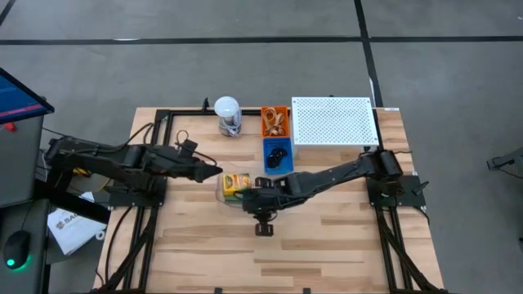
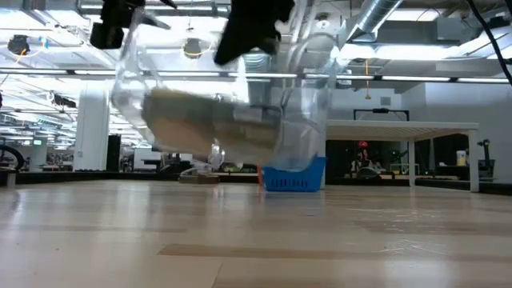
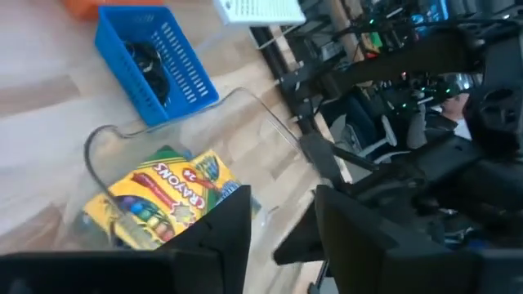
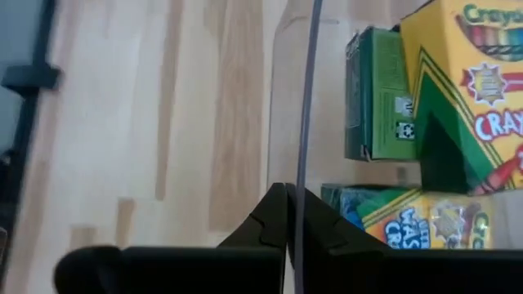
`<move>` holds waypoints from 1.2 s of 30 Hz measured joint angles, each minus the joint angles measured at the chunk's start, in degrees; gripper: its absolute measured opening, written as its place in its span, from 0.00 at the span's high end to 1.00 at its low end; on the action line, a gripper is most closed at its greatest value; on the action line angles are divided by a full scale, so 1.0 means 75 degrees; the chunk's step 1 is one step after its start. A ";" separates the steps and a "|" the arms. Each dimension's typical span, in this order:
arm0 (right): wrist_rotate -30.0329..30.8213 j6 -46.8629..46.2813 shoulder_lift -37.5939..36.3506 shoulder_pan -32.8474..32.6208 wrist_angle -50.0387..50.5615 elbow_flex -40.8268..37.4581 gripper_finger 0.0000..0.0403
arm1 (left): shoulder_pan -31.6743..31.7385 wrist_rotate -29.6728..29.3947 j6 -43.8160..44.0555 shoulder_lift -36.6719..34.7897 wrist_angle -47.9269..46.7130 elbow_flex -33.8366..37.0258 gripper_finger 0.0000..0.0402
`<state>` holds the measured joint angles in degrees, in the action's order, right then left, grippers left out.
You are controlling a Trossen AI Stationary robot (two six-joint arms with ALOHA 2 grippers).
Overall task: Pick & Place Office Desk Supplies
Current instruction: Put the transparent bin on the shelf
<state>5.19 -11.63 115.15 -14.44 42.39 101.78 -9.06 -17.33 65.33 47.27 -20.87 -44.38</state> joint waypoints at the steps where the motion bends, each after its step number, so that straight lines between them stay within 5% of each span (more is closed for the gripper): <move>1: 0.0083 0.0005 -0.0036 -0.0014 0.0066 0.0112 1.00 | -0.0027 -0.0113 -0.0041 -0.0107 -0.0024 0.0003 0.68; 15: 0.0737 -0.0238 -0.0084 0.0002 0.2931 0.2315 1.00 | -0.0110 -0.0577 -0.0573 -0.0703 -0.0545 0.0012 0.70; 26: 0.1321 -0.0990 -0.0152 0.0439 0.4700 0.2360 1.00 | -0.0110 -0.0712 -0.1119 -0.0901 -0.0519 0.0012 0.70; 36: 0.2242 -0.2408 -0.1470 0.1726 0.5450 0.2376 1.00 | -0.0110 -0.0713 -0.1331 -0.0957 -0.0533 0.0012 0.70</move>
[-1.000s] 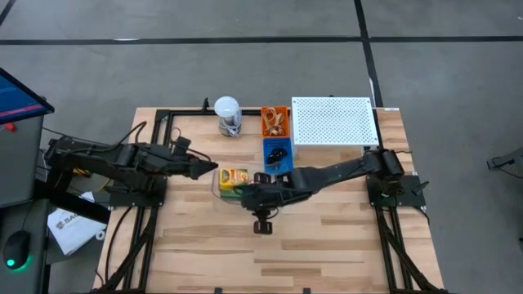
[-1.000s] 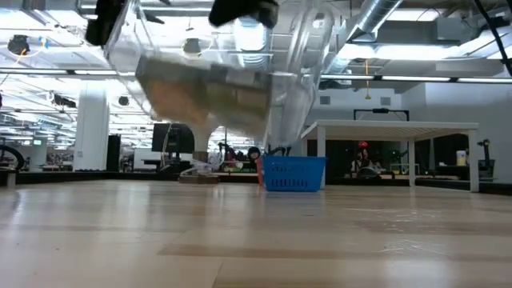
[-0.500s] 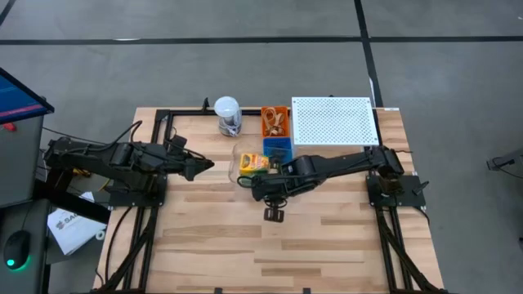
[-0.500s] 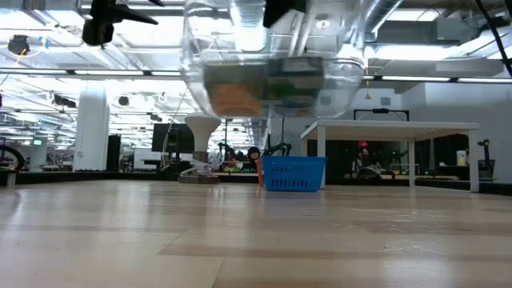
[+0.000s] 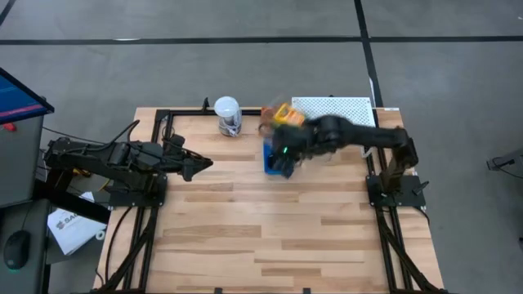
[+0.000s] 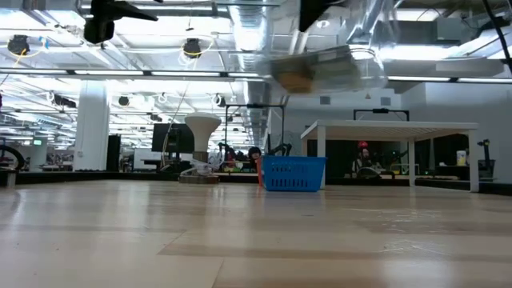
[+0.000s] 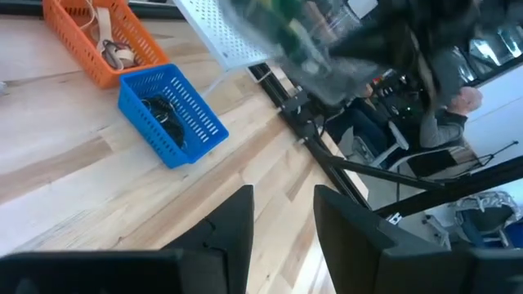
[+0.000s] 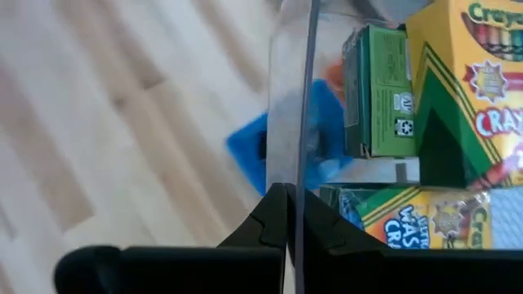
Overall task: Pick & Place Office Desk Supplies
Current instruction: Put the transparent bin on the shelf
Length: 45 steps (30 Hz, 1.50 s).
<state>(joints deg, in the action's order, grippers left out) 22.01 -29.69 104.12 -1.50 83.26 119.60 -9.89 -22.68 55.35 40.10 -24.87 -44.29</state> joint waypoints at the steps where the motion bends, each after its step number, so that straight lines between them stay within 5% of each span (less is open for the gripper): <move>1: 0.0018 -0.0148 -0.0092 0.0190 0.0123 -0.0004 1.00 | 0.0000 -0.0017 -0.0002 0.0000 -0.0006 0.0000 0.70; 19: 0.0484 -0.0817 -0.0172 0.3306 0.0879 -0.0141 1.00 | 0.0175 -0.1184 -0.0746 0.0003 -0.0031 0.0000 0.70; 37: 0.0863 -0.2953 -0.2462 0.3768 0.0846 -0.3545 1.00 | 0.0635 -0.1179 -0.0720 0.0003 0.0021 0.0000 0.70; 45: 0.0564 -0.2900 -0.2534 0.4352 0.0649 -0.3680 1.00 | 0.1005 -0.0906 -0.0646 0.0003 0.0377 0.0000 0.70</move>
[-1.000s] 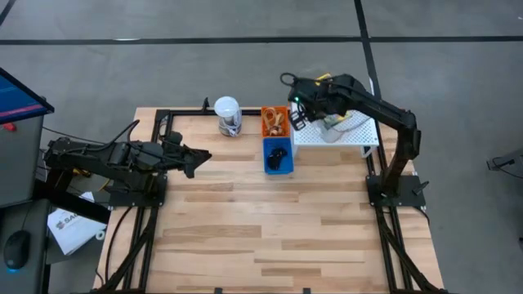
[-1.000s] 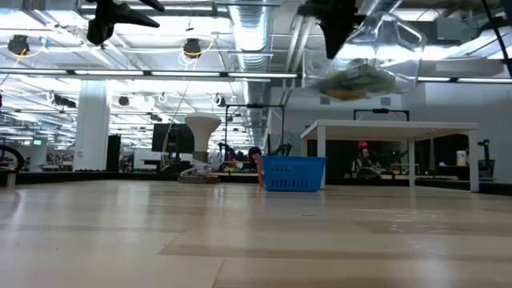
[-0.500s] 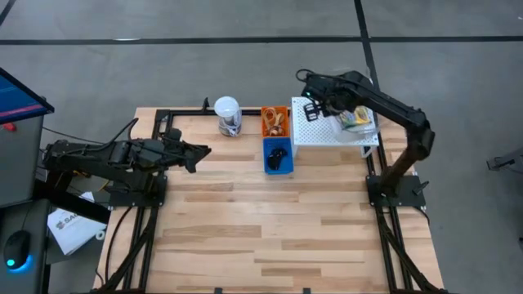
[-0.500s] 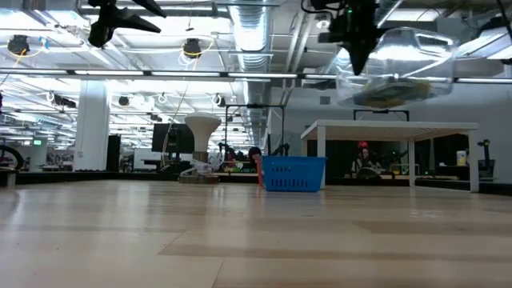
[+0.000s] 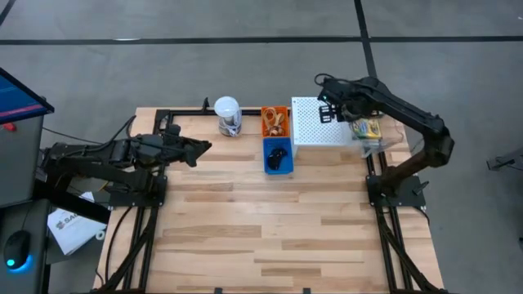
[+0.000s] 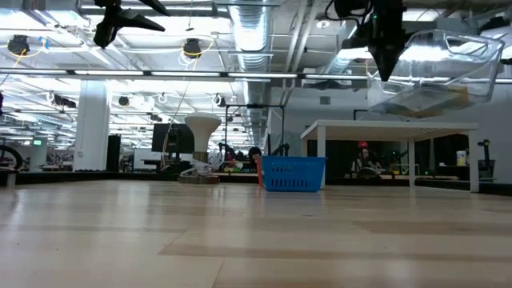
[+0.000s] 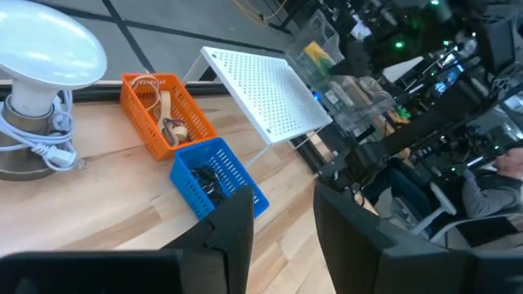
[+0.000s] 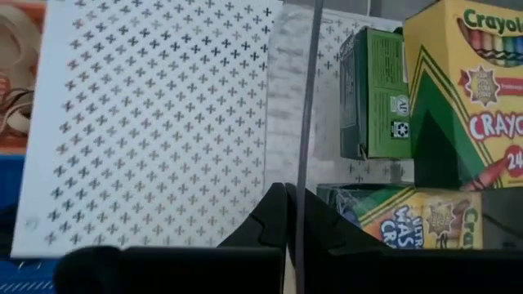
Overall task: Pick & Place Office Desk Supplies
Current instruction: Put the transparent bin on the shelf
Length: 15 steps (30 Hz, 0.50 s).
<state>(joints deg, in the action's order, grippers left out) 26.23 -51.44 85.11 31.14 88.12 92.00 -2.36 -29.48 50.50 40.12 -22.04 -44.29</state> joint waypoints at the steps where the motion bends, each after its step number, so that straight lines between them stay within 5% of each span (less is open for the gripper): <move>1: -0.0038 0.0107 0.0076 0.0124 -0.0003 0.0048 1.00 | 0.0052 0.0074 0.0008 0.0000 0.0030 0.0000 0.70; 15: -0.0332 0.0661 0.0831 0.1003 -0.0583 0.0078 1.00 | 0.0327 0.0399 0.0108 0.0067 0.0083 0.0006 0.74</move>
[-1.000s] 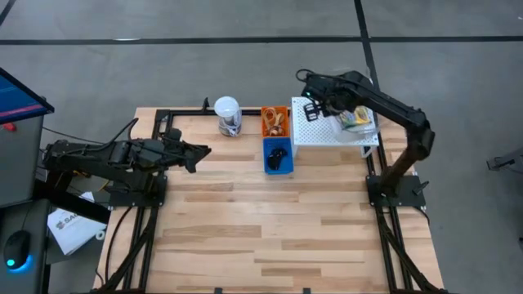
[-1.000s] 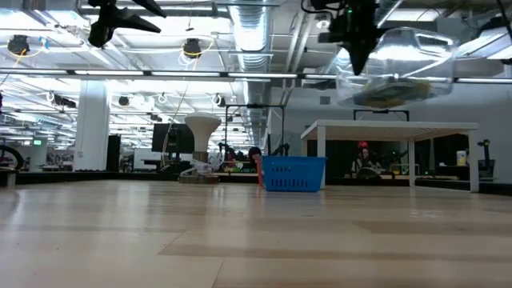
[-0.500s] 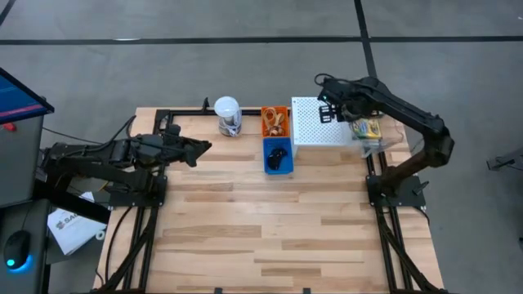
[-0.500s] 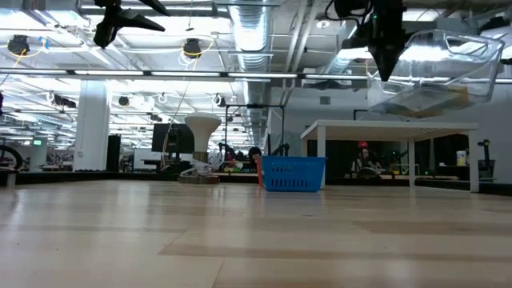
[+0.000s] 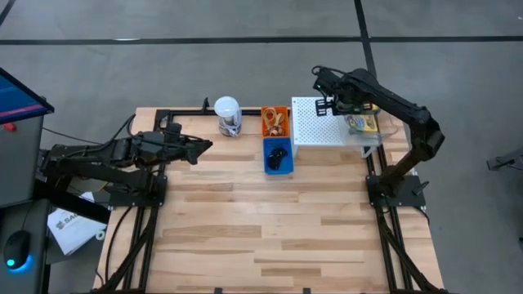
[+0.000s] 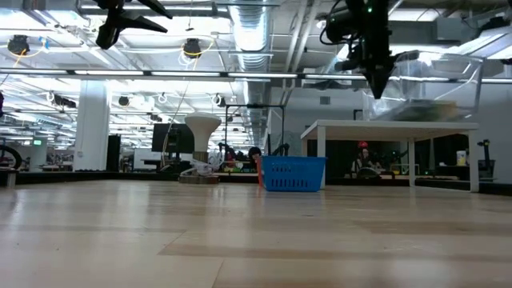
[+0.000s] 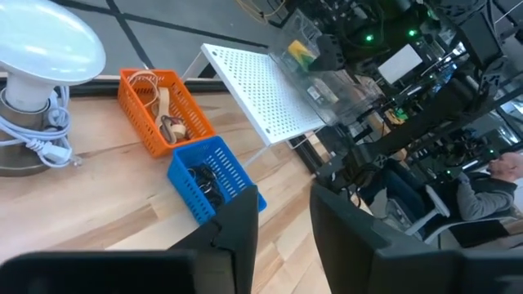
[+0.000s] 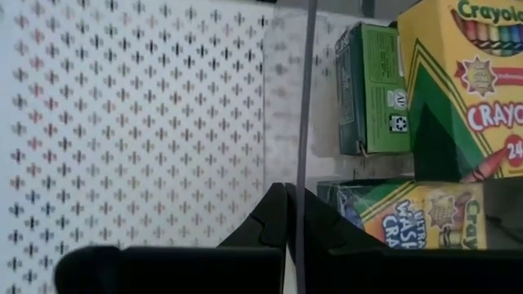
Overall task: Pick & Place Office Desk Supplies
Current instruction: Put the transparent bin on the shelf
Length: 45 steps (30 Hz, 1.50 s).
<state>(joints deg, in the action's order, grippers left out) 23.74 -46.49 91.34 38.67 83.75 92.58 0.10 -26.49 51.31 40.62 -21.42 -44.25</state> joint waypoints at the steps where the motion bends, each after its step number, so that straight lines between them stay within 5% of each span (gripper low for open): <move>1: 0.0087 -0.0015 -0.0012 0.0013 -0.0042 0.0002 1.00 | 0.0000 0.0000 0.0000 0.0017 0.0025 0.0000 0.75; 19: 0.0381 -0.0351 -0.0022 -0.0046 -0.0175 0.0005 1.00 | -0.0003 -0.0002 0.0000 0.0172 0.0008 0.0000 0.85; 45: 0.0447 -0.0005 -0.0017 -0.0354 -0.0191 -0.0291 1.00 | -0.0003 0.0001 -0.0003 0.0169 0.0011 0.0000 0.86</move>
<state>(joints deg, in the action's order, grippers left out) 27.09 -46.53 91.22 36.02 82.32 90.40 0.08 -26.48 51.29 41.89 -21.34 -44.25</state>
